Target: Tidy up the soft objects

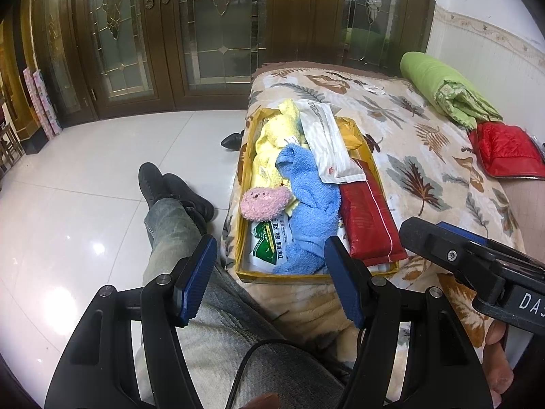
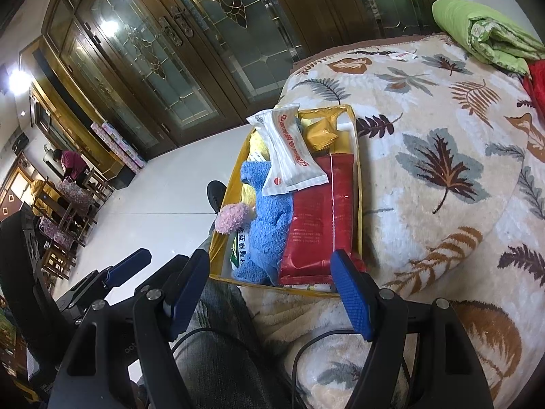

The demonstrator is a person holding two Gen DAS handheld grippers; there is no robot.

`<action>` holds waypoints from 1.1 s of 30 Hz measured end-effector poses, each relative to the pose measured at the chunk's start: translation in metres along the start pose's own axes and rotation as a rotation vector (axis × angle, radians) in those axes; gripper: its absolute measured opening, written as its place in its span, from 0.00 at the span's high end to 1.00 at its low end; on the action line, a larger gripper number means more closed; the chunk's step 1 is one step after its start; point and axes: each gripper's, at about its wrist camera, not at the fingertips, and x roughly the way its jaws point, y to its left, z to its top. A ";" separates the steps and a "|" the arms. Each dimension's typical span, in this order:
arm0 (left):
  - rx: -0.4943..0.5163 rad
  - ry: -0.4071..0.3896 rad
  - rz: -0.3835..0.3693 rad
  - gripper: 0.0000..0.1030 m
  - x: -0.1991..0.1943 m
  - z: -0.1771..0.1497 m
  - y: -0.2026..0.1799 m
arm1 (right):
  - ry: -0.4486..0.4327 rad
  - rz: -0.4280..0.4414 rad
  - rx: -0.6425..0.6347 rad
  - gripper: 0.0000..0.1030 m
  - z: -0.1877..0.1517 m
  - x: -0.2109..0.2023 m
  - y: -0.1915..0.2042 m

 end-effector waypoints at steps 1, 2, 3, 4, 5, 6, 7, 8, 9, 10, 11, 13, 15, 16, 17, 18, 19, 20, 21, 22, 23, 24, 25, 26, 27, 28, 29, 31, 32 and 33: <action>-0.001 0.000 -0.001 0.36 0.000 0.000 0.000 | 0.001 0.001 0.000 0.29 0.000 0.000 0.000; -0.002 0.002 -0.001 0.36 0.000 -0.001 0.001 | 0.001 0.001 0.000 0.29 -0.001 0.000 0.000; -0.002 0.001 -0.001 0.36 0.000 -0.001 0.001 | 0.002 0.000 -0.001 0.29 -0.001 0.000 0.000; -0.002 0.001 0.000 0.36 0.000 -0.001 0.001 | 0.001 0.001 0.000 0.29 -0.001 0.000 0.000; -0.001 0.001 0.000 0.36 0.000 -0.001 0.001 | 0.001 0.001 0.001 0.29 -0.001 0.001 0.000; -0.001 0.002 0.001 0.36 0.000 -0.001 0.001 | 0.002 0.000 0.001 0.29 -0.001 0.001 0.000; -0.001 0.001 0.003 0.36 0.000 -0.001 0.001 | 0.002 0.000 0.001 0.29 0.000 0.001 0.000; -0.001 0.002 0.004 0.36 0.001 -0.002 0.002 | 0.003 0.001 0.000 0.29 -0.001 0.001 0.000; -0.002 0.002 0.004 0.36 0.001 -0.002 0.002 | 0.004 0.001 0.000 0.29 -0.002 0.001 0.000; -0.003 0.002 0.004 0.36 0.001 -0.002 0.002 | 0.004 0.001 0.000 0.29 -0.002 0.001 0.000; -0.002 0.002 0.005 0.36 0.001 -0.002 0.002 | 0.003 0.001 0.000 0.29 -0.001 0.001 0.000; -0.003 0.004 0.006 0.36 0.002 -0.002 0.002 | 0.003 0.001 0.000 0.29 -0.001 0.001 0.001; -0.003 0.006 0.006 0.36 0.002 -0.003 0.003 | 0.003 0.000 0.001 0.29 -0.001 0.001 0.001; -0.003 0.005 0.006 0.36 0.002 -0.003 0.002 | 0.004 -0.003 0.000 0.29 -0.001 0.001 0.001; -0.005 0.008 0.006 0.36 0.002 -0.003 0.003 | 0.005 -0.004 -0.001 0.29 -0.002 0.001 0.001; -0.006 0.010 0.005 0.36 0.002 -0.003 0.003 | 0.004 -0.003 -0.002 0.29 -0.001 0.001 0.001; -0.006 0.008 0.006 0.36 0.002 -0.003 0.003 | 0.001 -0.009 -0.005 0.29 -0.002 0.001 0.001; -0.006 0.007 0.007 0.36 0.002 -0.003 0.003 | -0.002 -0.016 -0.009 0.29 -0.002 0.001 0.002; -0.006 0.007 0.008 0.36 0.002 -0.003 0.002 | -0.006 -0.024 -0.014 0.29 -0.002 0.000 0.003; -0.007 0.007 0.008 0.36 0.002 -0.004 0.002 | -0.008 -0.030 -0.017 0.29 -0.002 0.000 0.004; -0.007 0.007 0.007 0.36 0.002 -0.003 0.002 | -0.008 -0.032 -0.019 0.29 -0.002 0.000 0.005; -0.006 0.008 0.008 0.36 0.002 -0.003 0.002 | -0.007 -0.033 -0.019 0.29 -0.001 0.000 0.005; -0.007 0.008 0.009 0.36 0.002 -0.003 0.002 | -0.006 -0.034 -0.017 0.29 -0.002 0.000 0.004; -0.007 0.010 0.009 0.36 0.002 -0.004 0.002 | -0.006 -0.034 -0.016 0.29 -0.002 0.000 0.004; -0.008 0.011 0.010 0.36 0.003 -0.004 0.002 | -0.005 -0.036 -0.015 0.29 -0.001 0.000 0.004; -0.008 0.012 0.009 0.36 0.003 -0.004 0.002 | -0.004 -0.041 -0.015 0.29 0.000 0.000 0.004; -0.008 0.013 0.009 0.36 0.003 -0.004 0.002 | -0.005 -0.046 -0.016 0.29 0.000 0.000 0.004; -0.011 0.017 0.007 0.36 0.003 -0.004 0.002 | -0.006 -0.067 -0.017 0.29 0.001 0.001 0.005; -0.012 0.019 0.007 0.36 0.004 -0.004 0.003 | -0.008 -0.078 -0.021 0.29 0.002 0.001 0.005; -0.013 0.021 0.008 0.36 0.004 -0.004 0.003 | -0.013 -0.099 -0.030 0.29 0.002 0.001 0.007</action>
